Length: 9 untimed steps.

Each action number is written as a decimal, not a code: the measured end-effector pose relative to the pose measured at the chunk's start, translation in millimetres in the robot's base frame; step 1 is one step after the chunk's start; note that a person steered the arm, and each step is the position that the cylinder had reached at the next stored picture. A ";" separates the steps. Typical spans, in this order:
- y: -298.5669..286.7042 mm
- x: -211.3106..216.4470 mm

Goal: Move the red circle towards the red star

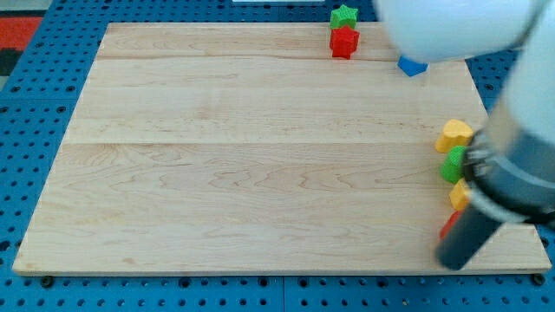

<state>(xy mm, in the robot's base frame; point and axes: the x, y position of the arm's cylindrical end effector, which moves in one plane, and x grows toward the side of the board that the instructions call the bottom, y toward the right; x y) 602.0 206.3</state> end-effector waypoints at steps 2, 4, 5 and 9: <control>49.1 -3.5; 49.7 -16.0; 49.3 -31.3; -21.5 5.2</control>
<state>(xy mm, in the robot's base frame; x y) 607.2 184.8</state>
